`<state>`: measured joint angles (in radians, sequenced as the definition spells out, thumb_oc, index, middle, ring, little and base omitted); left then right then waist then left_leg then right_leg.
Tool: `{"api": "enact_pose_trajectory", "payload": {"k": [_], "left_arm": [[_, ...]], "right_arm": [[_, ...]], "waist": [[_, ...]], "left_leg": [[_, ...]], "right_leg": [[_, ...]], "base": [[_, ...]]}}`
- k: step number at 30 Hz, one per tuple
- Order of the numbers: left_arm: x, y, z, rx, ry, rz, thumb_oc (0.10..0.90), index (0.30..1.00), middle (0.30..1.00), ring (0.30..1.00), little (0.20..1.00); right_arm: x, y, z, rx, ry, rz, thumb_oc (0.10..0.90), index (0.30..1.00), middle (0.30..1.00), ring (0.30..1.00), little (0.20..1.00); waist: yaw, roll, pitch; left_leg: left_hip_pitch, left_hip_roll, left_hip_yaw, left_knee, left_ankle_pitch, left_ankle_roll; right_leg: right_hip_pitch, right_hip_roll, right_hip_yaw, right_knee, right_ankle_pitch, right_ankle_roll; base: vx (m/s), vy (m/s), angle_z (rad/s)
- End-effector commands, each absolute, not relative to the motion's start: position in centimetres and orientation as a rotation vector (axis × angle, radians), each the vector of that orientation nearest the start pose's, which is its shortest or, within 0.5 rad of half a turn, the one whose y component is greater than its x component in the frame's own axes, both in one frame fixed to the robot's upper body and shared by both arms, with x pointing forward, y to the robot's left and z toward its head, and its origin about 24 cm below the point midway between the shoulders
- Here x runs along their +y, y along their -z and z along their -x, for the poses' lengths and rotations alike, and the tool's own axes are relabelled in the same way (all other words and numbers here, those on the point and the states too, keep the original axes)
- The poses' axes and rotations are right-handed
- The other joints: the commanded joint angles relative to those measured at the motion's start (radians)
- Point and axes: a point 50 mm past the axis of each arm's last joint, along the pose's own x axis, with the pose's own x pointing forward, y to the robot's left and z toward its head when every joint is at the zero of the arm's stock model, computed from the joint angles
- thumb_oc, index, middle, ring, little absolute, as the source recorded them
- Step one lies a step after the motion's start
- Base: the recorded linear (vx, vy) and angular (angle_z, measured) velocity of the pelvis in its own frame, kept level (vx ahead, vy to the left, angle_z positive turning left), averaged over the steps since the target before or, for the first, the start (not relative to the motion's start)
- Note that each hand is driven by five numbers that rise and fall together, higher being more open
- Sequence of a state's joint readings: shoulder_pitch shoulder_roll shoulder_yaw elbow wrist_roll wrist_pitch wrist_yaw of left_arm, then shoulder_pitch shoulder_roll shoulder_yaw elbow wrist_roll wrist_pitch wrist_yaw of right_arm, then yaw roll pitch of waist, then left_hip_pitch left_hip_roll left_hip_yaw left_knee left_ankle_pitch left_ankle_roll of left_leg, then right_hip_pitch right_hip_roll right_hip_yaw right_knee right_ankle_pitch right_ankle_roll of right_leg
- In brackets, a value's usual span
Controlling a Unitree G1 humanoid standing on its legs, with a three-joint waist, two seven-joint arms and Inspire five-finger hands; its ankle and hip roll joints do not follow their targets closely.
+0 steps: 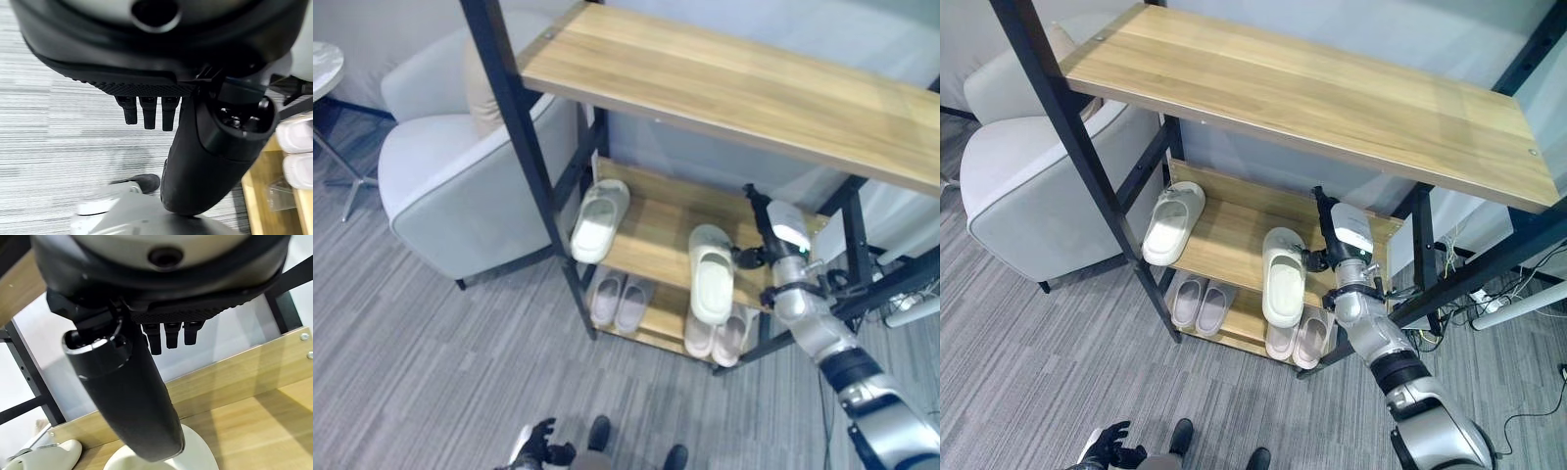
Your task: Arrange the slippers neatly on the shoe rack.
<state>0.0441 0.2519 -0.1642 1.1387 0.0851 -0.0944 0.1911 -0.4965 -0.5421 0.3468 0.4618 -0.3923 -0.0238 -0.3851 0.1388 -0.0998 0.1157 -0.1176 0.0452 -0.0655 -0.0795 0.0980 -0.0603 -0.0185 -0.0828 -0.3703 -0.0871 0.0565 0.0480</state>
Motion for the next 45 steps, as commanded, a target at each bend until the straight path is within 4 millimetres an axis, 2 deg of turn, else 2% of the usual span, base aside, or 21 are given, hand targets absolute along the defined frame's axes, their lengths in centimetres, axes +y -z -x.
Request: {"api": "enact_pose_trajectory", "payload": {"k": [1,5,10,15,23,33,34,35,37,45], "left_arm": [[22.7,16.3,-7.6,1.149,-0.041,-0.502,0.800,0.900,0.900,0.900,0.900],[22.8,16.2,-7.6,1.152,-0.050,-0.495,0.800,0.900,0.900,0.900,0.900],[22.8,16.3,-7.2,1.163,-0.045,-0.485,0.800,0.900,0.900,0.900,0.900],[22.7,16.3,-7.3,1.160,-0.037,-0.484,0.800,0.900,0.900,0.900,0.900],[23.1,16.2,-7.6,1.158,-0.044,-0.490,0.800,0.900,0.900,0.900,0.900],[23.6,16.1,-7.7,1.160,-0.057,-0.504,0.800,0.900,0.900,0.900,0.900],[23.7,16.1,-7.7,1.159,-0.059,-0.503,0.800,0.900,0.900,0.900,0.900],[23.7,16.1,-7.8,1.157,-0.059,-0.503,0.800,0.900,0.900,0.900,0.900],[23.6,16.1,-7.8,1.157,-0.060,-0.502,0.800,0.900,0.900,0.900,0.900],[23.4,16.1,-7.9,1.158,-0.066,-0.493,0.800,0.900,0.900,0.900,0.900]], "right_arm": [[-22.2,-15.4,-33.2,-0.462,0.253,1.072,0.800,0.900,0.900,0.900,0.900],[-22.0,-16.0,-31.2,-0.531,0.238,1.043,0.800,0.900,0.900,0.900,0.900],[-21.8,-15.5,-30.1,-0.531,0.192,1.011,0.800,0.900,0.900,0.900,0.900],[-21.0,-14.8,-30.0,-0.504,0.126,0.944,0.800,0.900,0.900,0.900,0.900],[-20.7,-12.9,-31.0,-0.410,0.094,0.909,0.800,0.900,0.900,0.900,0.900],[-20.2,-11.8,-34.3,-0.294,0.125,0.873,0.800,0.900,0.900,0.900,0.900],[-20.3,-11.7,-34.5,-0.284,0.128,0.878,0.725,0.787,0.787,0.787,0.787],[-20.3,-11.6,-34.7,-0.271,0.133,0.881,0.538,0.507,0.507,0.507,0.507],[-20.4,-11.6,-35.0,-0.264,0.138,0.885,0.400,0.300,0.300,0.300,0.300],[-20.4,-11.5,-35.6,-0.245,0.147,0.905,0.400,0.300,0.300,0.300,0.300]], "waist": [[-0.005,0.010,-0.041],[-0.020,0.015,-0.040],[-0.025,0.016,-0.038],[-0.026,0.015,-0.035],[-0.011,0.001,-0.024],[0.043,-0.024,-0.004],[0.048,-0.026,-0.002],[0.051,-0.026,-0.002],[0.054,-0.027,-0.002],[0.061,-0.026,-0.005]], "left_leg": [[0.045,0.020,0.044,-0.008,-0.081,-0.046],[0.047,0.020,0.047,-0.008,-0.083,-0.045],[0.051,0.022,0.050,-0.008,-0.084,-0.044],[0.051,0.022,0.051,-0.008,-0.083,-0.044],[0.040,0.023,0.044,-0.008,-0.078,-0.044],[0.013,0.019,0.021,-0.008,-0.066,-0.047],[0.012,0.019,0.018,-0.008,-0.065,-0.047],[0.011,0.018,0.016,-0.008,-0.065,-0.048],[0.009,0.017,0.014,-0.008,-0.064,-0.048],[0.008,0.009,0.010,-0.008,-0.065,-0.048]], "right_leg": [[0.017,-0.064,0.031,0.000,-0.027,0.115],[0.016,-0.063,0.033,0.001,-0.028,0.115],[0.016,-0.063,0.035,0.001,-0.026,0.115],[0.013,-0.064,0.038,0.001,-0.023,0.115],[0.006,-0.064,0.027,0.001,-0.021,0.115],[-0.002,-0.067,-0.003,0.001,-0.016,0.115],[-0.001,-0.068,-0.006,0.001,-0.016,0.115],[-0.001,-0.069,-0.008,0.001,-0.016,0.115],[-0.001,-0.070,-0.010,0.001,-0.015,0.115],[0.003,-0.076,-0.024,0.004,-0.013,0.115]], "base": [[0.01,0.000,-0.04],[0.00,0.000,-0.01],[0.00,-0.004,-0.02],[0.00,-0.003,-0.01],[0.00,-0.001,0.00],[0.00,0.001,0.03],[0.00,0.013,0.12],[0.00,0.015,0.14],[0.01,0.010,0.14],[0.01,0.015,0.04]]}}
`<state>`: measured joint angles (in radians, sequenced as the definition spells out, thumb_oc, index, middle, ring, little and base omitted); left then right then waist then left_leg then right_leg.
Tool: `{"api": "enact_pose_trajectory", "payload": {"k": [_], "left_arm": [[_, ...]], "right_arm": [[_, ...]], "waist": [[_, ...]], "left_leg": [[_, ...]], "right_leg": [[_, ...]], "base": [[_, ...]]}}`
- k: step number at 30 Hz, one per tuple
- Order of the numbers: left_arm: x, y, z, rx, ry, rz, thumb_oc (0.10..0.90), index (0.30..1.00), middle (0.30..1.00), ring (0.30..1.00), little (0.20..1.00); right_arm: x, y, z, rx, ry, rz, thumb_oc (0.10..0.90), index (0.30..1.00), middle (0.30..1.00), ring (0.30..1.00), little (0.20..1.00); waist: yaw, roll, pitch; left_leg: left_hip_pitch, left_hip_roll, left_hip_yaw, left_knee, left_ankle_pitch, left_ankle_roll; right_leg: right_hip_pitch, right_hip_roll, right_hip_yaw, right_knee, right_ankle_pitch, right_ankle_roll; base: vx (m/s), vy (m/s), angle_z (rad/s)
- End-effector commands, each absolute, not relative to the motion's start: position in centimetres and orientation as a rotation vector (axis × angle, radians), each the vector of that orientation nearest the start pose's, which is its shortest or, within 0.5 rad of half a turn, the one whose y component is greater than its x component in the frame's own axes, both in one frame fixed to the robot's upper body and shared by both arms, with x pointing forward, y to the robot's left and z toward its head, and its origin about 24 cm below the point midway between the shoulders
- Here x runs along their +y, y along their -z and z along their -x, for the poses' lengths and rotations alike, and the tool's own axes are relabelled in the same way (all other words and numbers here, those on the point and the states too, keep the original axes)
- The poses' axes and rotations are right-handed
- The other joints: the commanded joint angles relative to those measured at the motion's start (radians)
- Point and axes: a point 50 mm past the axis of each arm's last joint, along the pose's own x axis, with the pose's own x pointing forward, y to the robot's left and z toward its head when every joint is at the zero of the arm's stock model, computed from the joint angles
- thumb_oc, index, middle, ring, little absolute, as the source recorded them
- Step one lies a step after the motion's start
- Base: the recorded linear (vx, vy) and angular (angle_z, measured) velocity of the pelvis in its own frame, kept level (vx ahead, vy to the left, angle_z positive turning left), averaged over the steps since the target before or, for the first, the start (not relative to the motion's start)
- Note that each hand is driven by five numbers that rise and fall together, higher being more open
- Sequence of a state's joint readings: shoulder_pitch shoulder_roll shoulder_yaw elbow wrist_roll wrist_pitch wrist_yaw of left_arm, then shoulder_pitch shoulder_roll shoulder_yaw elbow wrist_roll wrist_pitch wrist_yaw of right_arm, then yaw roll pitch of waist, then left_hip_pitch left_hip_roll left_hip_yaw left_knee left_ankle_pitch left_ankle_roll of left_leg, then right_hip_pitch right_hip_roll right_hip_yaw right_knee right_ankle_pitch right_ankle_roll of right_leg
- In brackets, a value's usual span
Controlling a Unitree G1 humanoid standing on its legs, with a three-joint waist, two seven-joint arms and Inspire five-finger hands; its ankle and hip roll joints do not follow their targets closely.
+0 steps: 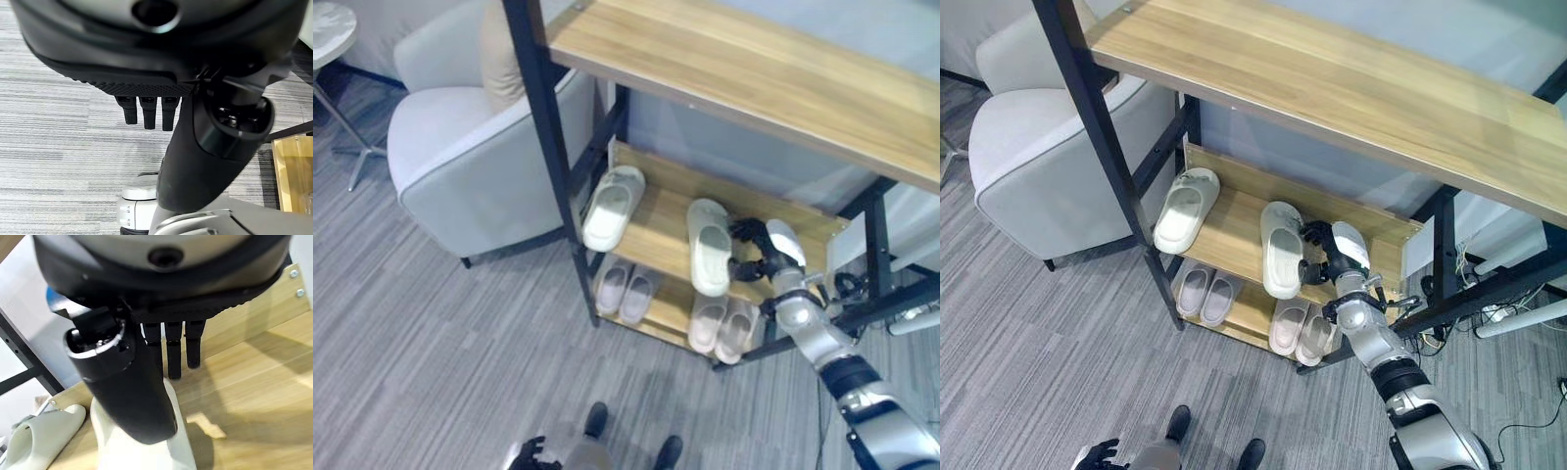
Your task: Arrange the slippers neatly on the shoe rack.
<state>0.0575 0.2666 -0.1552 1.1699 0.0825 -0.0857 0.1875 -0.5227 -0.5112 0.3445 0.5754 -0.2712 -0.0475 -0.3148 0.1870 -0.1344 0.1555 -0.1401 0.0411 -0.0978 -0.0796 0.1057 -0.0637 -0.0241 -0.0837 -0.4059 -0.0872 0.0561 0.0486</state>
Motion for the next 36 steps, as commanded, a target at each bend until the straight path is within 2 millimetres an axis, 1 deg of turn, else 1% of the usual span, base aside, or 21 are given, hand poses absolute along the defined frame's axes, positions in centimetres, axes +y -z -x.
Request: {"api": "enact_pose_trajectory", "payload": {"k": [1,3,4,5,6,11,18,22,25,30,36], "left_arm": [[23.3,16.1,-7.9,1.158,-0.066,-0.493,0.800,0.900,0.900,0.900,0.900],[23.2,16.2,-7.8,1.160,-0.064,-0.488,0.800,0.900,0.900,0.900,0.900],[23.1,16.2,-7.8,1.160,-0.063,-0.487,0.800,0.900,0.900,0.900,0.900],[23.1,16.2,-7.8,1.161,-0.062,-0.486,0.800,0.900,0.900,0.900,0.900],[23.0,16.2,-7.8,1.160,-0.062,-0.484,0.800,0.900,0.900,0.900,0.900],[23.0,16.2,-7.8,1.163,-0.071,-0.476,0.800,0.900,0.900,0.900,0.900],[23.1,16.2,-7.7,1.170,-0.086,-0.466,0.800,0.900,0.900,0.900,0.900],[23.0,16.3,-7.5,1.175,-0.084,-0.461,0.800,0.900,0.900,0.900,0.900],[23.0,16.3,-7.5,1.176,-0.076,-0.458,0.800,0.900,0.900,0.900,0.900],[22.8,16.3,-7.5,1.179,-0.063,-0.458,0.800,0.900,0.900,0.900,0.900],[22.7,16.3,-7.6,1.174,-0.055,-0.463,0.800,0.900,0.900,0.900,0.900]], "right_arm": [[-20.4,-11.5,-35.6,-0.245,0.145,0.908,0.400,0.300,0.300,0.300,0.300],[-20.4,-11.5,-35.5,-0.246,0.142,0.919,0.400,0.300,0.300,0.300,0.300],[-20.4,-11.5,-35.5,-0.249,0.143,0.926,0.422,0.333,0.333,0.333,0.333],[-20.5,-11.6,-35.4,-0.253,0.144,0.931,0.464,0.396,0.396,0.396,0.396],[-20.5,-11.7,-35.4,-0.260,0.149,0.938,0.800,0.900,0.900,0.900,0.900],[-21.0,-13.0,-34.5,-0.332,0.188,0.935,0.800,0.900,0.900,0.900,0.900],[-21.2,-15.1,-32.2,-0.468,0.206,0.895,0.800,0.900,0.900,0.900,0.900],[-20.9,-15.9,-30.8,-0.528,0.180,0.864,0.800,0.900,0.900,0.900,0.900],[-20.3,-16.5,-30.1,-0.567,0.143,0.848,0.800,0.900,0.900,0.900,0.900],[-19.4,-16.3,-30.3,-0.567,0.088,0.843,0.800,0.900,0.900,0.900,0.900],[-18.0,-16.5,-31.2,-0.576,0.054,0.823,0.800,0.900,0.900,0.900,0.900]], "waist": [[0.012,0.010,-0.046],[0.008,0.013,-0.048],[0.006,0.014,-0.049],[0.004,0.016,-0.050],[0.000,0.017,-0.050],[-0.017,0.025,-0.053],[-0.041,0.034,-0.059],[-0.053,0.036,-0.063],[-0.058,0.038,-0.064],[-0.062,0.038,-0.063],[-0.050,0.035,-0.056]], "left_leg": [[0.032,0.013,0.043,-0.008,-0.073,-0.044],[0.034,0.013,0.045,-0.008,-0.075,-0.044],[0.035,0.013,0.046,-0.008,-0.075,-0.043],[0.037,0.014,0.048,-0.008,-0.076,-0.043],[0.038,0.015,0.049,-0.008,-0.077,-0.042],[0.044,0.015,0.058,-0.008,-0.081,-0.041],[0.053,0.017,0.065,-0.008,-0.086,-0.040],[0.061,0.021,0.071,-0.008,-0.089,-0.040],[0.065,0.023,0.075,-0.008,-0.091,-0.039],[0.068,0.025,0.079,-0.008,-0.090,-0.038],[0.065,0.025,0.076,-0.008,-0.087,-0.039]], "right_leg": [[0.009,-0.076,0.011,0.004,-0.012,0.115],[0.010,-0.077,0.012,0.004,-0.012,0.115],[0.010,-0.078,0.013,0.004,-0.012,0.115],[0.010,-0.078,0.014,0.004,-0.012,0.115],[0.010,-0.079,0.016,0.004,-0.012,0.115],[0.011,-0.080,0.023,0.004,-0.013,0.114],[0.011,-0.078,0.033,0.004,-0.015,0.115],[0.012,-0.078,0.039,0.004,-0.015,0.115],[0.013,-0.076,0.043,0.005,-0.016,0.115],[0.010,-0.074,0.052,0.005,-0.015,0.115],[0.007,-0.073,0.051,0.005,-0.015,0.112]], "base": [[0.00,0.000,0.00],[0.00,0.000,0.00],[0.00,0.000,0.00],[0.00,0.000,0.00],[0.00,0.000,0.00],[0.00,0.000,0.00],[0.00,0.000,0.00],[0.00,0.000,0.00],[0.00,-0.010,-0.07],[-0.01,-0.004,-0.08],[0.00,0.000,-0.01]]}}
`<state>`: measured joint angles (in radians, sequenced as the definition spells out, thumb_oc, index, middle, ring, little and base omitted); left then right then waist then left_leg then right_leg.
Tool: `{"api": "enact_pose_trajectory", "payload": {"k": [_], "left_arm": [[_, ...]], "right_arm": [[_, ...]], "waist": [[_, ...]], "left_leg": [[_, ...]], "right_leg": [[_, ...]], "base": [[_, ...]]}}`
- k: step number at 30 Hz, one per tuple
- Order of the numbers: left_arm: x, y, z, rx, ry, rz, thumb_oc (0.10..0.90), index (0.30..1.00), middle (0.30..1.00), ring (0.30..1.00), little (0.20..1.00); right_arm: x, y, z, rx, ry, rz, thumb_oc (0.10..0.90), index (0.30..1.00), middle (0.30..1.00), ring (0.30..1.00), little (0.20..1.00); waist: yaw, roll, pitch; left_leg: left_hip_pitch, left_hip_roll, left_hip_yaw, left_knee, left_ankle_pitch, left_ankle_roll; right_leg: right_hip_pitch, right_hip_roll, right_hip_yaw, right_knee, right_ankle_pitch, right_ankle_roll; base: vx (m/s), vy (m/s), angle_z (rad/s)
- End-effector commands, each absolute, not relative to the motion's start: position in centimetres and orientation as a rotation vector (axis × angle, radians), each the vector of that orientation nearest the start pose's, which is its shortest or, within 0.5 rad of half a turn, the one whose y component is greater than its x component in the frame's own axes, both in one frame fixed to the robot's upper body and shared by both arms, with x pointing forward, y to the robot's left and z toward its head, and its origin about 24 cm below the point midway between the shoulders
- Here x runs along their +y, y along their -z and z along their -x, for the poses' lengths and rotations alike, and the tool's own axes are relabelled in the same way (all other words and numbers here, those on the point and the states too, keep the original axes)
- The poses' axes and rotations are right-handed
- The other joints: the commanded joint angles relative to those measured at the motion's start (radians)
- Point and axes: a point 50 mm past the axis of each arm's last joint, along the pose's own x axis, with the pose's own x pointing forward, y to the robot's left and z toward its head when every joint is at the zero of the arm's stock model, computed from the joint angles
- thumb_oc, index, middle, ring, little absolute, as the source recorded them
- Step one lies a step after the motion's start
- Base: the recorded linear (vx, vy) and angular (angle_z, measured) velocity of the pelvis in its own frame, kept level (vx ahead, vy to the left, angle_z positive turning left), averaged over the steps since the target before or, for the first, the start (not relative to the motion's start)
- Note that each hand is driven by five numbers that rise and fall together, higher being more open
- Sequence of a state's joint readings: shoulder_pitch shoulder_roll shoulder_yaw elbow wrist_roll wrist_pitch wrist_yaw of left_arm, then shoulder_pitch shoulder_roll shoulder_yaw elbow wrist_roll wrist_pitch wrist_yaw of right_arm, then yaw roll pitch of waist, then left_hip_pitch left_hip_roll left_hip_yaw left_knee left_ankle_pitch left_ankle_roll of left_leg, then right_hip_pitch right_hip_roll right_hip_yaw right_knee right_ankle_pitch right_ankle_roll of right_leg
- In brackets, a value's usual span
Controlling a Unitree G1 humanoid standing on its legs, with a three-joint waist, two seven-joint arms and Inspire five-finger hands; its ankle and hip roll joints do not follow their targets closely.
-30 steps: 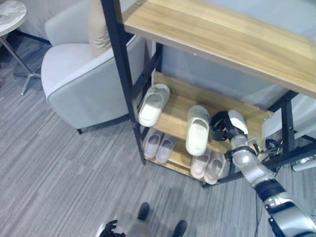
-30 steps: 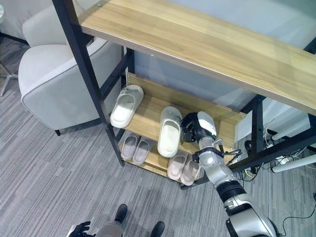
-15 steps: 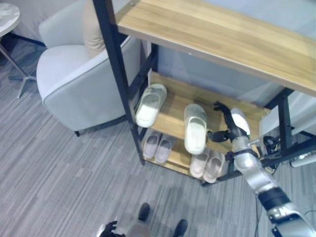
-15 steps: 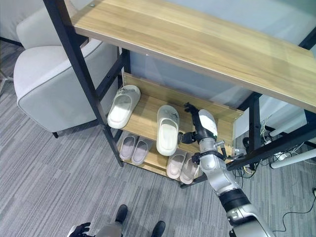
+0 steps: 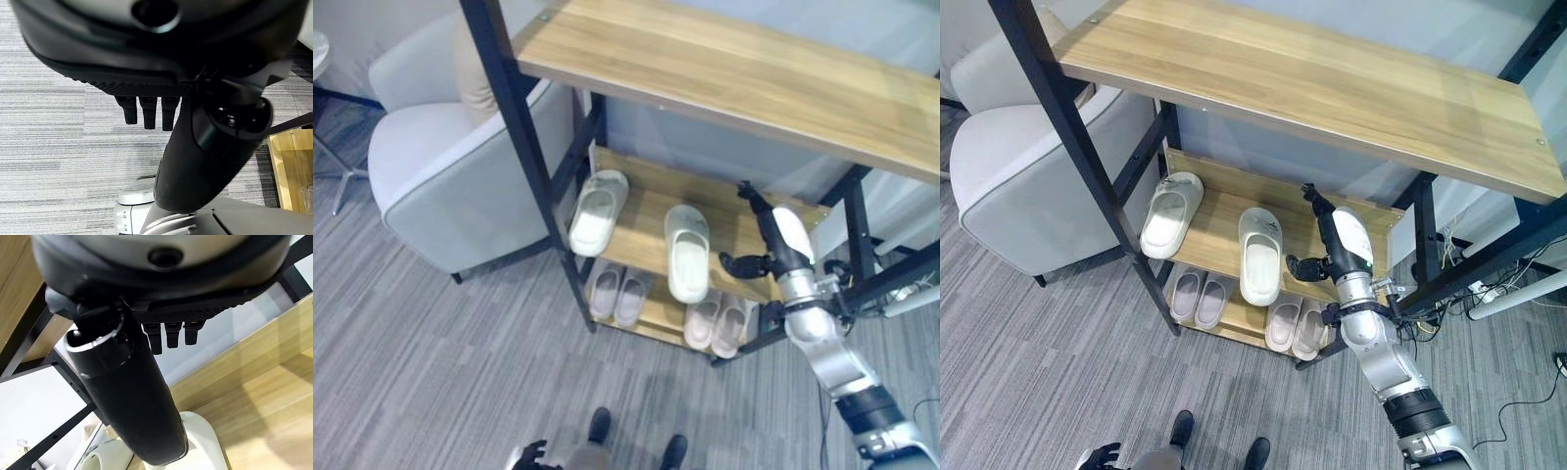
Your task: Arrange the slippers neatly on the shoe rack.
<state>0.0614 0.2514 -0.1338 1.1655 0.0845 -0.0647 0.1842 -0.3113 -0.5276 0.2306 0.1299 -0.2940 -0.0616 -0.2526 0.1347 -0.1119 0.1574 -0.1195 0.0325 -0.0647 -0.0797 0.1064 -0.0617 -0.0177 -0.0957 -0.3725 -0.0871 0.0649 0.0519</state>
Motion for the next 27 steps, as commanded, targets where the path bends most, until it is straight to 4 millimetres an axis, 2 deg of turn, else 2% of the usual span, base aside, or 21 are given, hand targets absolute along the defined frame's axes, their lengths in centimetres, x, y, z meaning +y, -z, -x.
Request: {"api": "enact_pose_trajectory", "payload": {"k": [1,10,19,20,21,22,27], "left_arm": [[22.7,16.3,-7.7,1.173,-0.056,-0.464,0.800,0.900,0.900,0.900,0.900],[23.1,16.3,-7.5,1.179,-0.071,-0.477,0.800,0.900,0.900,0.900,0.900],[23.2,16.2,-7.5,1.173,-0.071,-0.487,0.800,0.900,0.900,0.900,0.900],[23.2,16.2,-7.6,1.170,-0.071,-0.487,0.800,0.900,0.900,0.900,0.900],[23.2,16.2,-7.7,1.168,-0.072,-0.487,0.800,0.900,0.900,0.900,0.900],[23.2,16.2,-7.7,1.167,-0.072,-0.485,0.800,0.900,0.900,0.900,0.900],[23.0,16.2,-7.9,1.162,-0.074,-0.476,0.800,0.900,0.900,0.900,0.900]], "right_arm": [[-17.7,-16.6,-31.4,-0.579,0.047,0.826,0.800,0.900,0.900,0.900,0.900],[-16.7,-16.2,-33.2,-0.540,0.039,0.848,0.800,0.900,0.900,0.900,0.900],[-18.0,-15.6,-35.7,-0.442,0.093,1.004,0.800,0.900,0.900,0.900,0.900],[-18.0,-15.6,-36.0,-0.434,0.093,1.017,0.595,0.592,0.592,0.592,0.592],[-18.1,-15.7,-36.3,-0.426,0.098,1.025,0.439,0.359,0.359,0.359,0.359],[-18.2,-15.6,-36.5,-0.414,0.097,1.036,0.400,0.300,0.300,0.300,0.300],[-18.7,-15.6,-37.3,-0.379,0.118,1.070,0.400,0.300,0.300,0.300,0.300]], "waist": [[0.005,0.012,-0.057],[0.044,-0.005,-0.043],[0.078,-0.019,-0.026],[0.080,-0.019,-0.025],[0.082,-0.019,-0.024],[0.085,-0.020,-0.023],[0.086,-0.018,-0.025]], "left_leg": [[0.043,0.034,0.042,-0.008,-0.087,-0.042],[0.029,0.035,0.023,-0.008,-0.081,-0.044],[0.007,0.031,0.000,-0.008,-0.070,-0.045],[0.005,0.030,-0.002,-0.008,-0.069,-0.045],[0.003,0.030,-0.002,-0.008,-0.068,-0.045],[0.002,0.029,-0.004,-0.008,-0.067,-0.045],[-0.003,0.025,-0.010,-0.008,-0.065,-0.045]], "right_leg": [[0.000,-0.061,0.017,0.005,-0.024,0.108],[-0.002,-0.060,-0.005,0.006,-0.023,0.107],[-0.008,-0.063,-0.026,0.009,-0.019,0.109],[-0.010,-0.063,-0.027,0.009,-0.018,0.109],[-0.010,-0.064,-0.027,0.009,-0.018,0.109],[-0.011,-0.064,-0.028,0.009,-0.018,0.108],[-0.012,-0.066,-0.034,0.009,-0.018,0.108]], "base": [[0.00,0.000,0.00],[0.00,-0.002,0.02],[0.01,-0.001,0.09],[0.00,0.013,0.13],[0.00,0.017,0.12],[-0.01,0.018,0.08],[0.00,0.000,0.00]]}}
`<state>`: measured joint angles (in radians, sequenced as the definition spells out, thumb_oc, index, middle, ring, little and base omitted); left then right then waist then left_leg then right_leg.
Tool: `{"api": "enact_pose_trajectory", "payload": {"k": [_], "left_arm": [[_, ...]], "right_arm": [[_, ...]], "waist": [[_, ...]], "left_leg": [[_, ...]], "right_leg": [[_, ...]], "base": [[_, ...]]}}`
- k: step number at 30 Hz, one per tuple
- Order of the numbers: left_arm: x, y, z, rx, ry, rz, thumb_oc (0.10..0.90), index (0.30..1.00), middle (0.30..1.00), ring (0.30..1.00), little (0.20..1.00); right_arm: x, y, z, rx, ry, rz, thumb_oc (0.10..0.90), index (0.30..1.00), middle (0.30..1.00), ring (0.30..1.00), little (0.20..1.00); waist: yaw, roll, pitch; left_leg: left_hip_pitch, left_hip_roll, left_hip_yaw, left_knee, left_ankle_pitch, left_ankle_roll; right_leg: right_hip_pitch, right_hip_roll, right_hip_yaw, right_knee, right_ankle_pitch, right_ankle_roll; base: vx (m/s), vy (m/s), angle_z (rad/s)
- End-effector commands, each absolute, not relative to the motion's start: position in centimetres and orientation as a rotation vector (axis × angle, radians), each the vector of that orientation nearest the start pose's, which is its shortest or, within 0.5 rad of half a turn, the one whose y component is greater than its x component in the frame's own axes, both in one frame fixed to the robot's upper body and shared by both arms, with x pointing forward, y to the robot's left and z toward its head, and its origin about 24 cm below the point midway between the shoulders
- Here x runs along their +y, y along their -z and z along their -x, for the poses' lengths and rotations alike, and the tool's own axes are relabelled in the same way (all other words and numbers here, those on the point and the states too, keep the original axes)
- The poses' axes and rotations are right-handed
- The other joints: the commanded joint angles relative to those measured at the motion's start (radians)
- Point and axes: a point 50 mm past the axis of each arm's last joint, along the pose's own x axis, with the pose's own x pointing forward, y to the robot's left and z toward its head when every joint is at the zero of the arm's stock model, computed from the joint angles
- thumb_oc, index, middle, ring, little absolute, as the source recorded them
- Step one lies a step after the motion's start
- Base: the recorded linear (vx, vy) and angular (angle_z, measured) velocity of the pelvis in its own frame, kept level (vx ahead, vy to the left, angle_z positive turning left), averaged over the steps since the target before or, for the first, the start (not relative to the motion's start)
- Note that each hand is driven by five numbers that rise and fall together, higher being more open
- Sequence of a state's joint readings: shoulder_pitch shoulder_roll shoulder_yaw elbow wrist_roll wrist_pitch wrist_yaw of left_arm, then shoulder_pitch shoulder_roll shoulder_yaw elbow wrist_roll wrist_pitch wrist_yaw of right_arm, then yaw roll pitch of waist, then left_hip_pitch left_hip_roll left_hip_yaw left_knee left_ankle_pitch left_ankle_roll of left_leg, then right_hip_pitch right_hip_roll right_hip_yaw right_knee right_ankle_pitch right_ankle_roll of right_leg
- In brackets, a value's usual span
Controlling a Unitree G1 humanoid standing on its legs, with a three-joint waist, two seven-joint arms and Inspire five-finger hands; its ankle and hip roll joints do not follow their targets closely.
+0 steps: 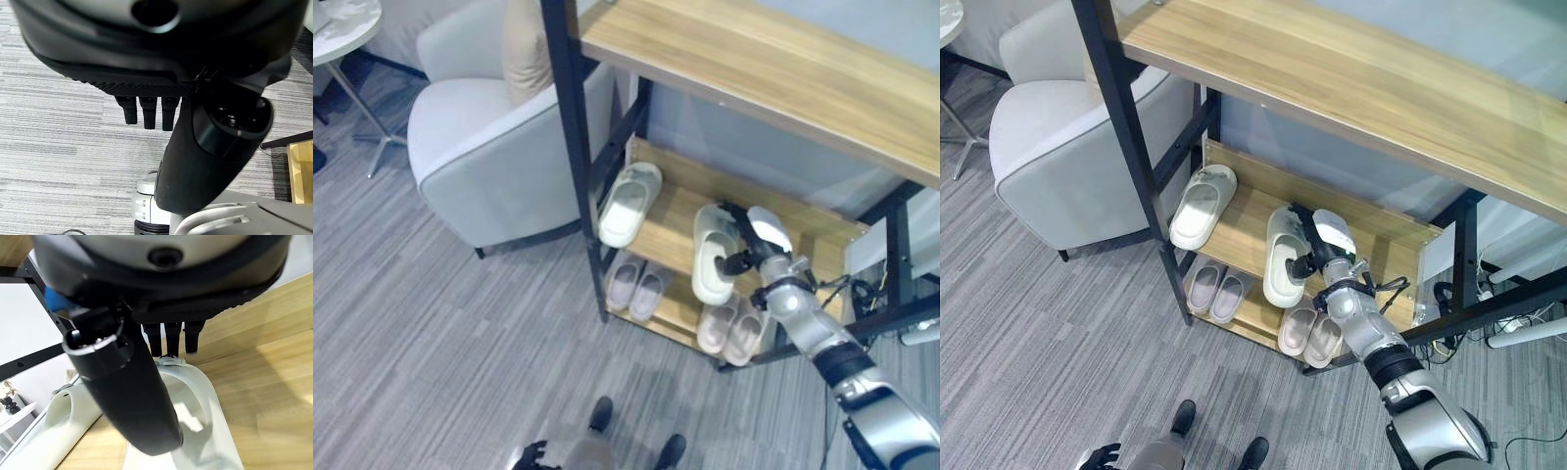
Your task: Arrange the slippers neatly on the shoe rack.
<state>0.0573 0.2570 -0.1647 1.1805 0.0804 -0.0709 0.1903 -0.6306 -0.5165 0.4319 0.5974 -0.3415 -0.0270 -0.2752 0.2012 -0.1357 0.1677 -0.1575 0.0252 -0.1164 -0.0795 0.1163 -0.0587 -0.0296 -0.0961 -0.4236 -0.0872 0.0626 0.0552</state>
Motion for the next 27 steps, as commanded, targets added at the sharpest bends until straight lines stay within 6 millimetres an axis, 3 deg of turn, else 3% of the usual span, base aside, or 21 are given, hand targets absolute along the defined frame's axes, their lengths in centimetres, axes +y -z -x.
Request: {"api": "enact_pose_trajectory", "payload": {"k": [1,9,15,21,27], "left_arm": [[23.0,16.2,-7.9,1.162,-0.074,-0.476,0.800,0.900,0.900,0.900,0.900],[22.5,16.4,-7.8,1.166,-0.067,-0.465,0.800,0.900,0.900,0.900,0.900],[22.4,16.4,-7.8,1.166,-0.061,-0.463,0.800,0.900,0.900,0.900,0.900],[22.8,16.3,-8.0,1.161,-0.084,-0.461,0.800,0.900,0.900,0.900,0.900],[23.6,16.0,-8.3,1.153,-0.123,-0.456,0.800,0.900,0.900,0.900,0.900]], "right_arm": [[-18.7,-15.6,-37.3,-0.379,0.118,1.070,0.400,0.300,0.300,0.300,0.300],[-19.2,-15.7,-37.3,-0.374,0.143,1.076,0.400,0.300,0.300,0.300,0.300],[-19.4,-17.0,-37.5,-0.406,0.186,1.039,0.402,0.302,0.302,0.302,0.302],[-20.0,-19.1,-38.2,-0.437,0.250,1.044,0.400,0.300,0.300,0.300,0.300],[-20.8,-21.9,-39.2,-0.463,0.337,1.051,0.400,0.300,0.300,0.300,0.300]], "waist": [[0.019,0.006,-0.035],[0.008,0.015,-0.041],[0.003,0.018,-0.042],[0.019,0.010,-0.034],[0.065,-0.013,-0.008]], "left_leg": [[0.035,0.032,0.042,-0.008,-0.075,-0.048],[0.040,0.029,0.045,-0.008,-0.080,-0.046],[0.040,0.027,0.049,-0.008,-0.081,-0.044],[0.028,0.025,0.038,-0.008,-0.076,-0.045],[-0.006,0.024,0.008,-0.008,-0.061,-0.048]], "right_leg": [[0.000,-0.066,0.017,0.009,-0.016,0.104],[0.002,-0.071,0.020,0.010,-0.015,0.106],[-0.002,-0.074,0.027,0.011,-0.013,0.107],[-0.007,-0.073,0.017,0.012,-0.013,0.108],[-0.021,-0.072,-0.010,0.015,-0.012,0.108]], "base": [[0.00,0.000,0.00],[0.00,0.000,0.00],[0.00,0.005,0.00],[0.00,0.000,0.00],[-0.01,-0.013,0.10]]}}
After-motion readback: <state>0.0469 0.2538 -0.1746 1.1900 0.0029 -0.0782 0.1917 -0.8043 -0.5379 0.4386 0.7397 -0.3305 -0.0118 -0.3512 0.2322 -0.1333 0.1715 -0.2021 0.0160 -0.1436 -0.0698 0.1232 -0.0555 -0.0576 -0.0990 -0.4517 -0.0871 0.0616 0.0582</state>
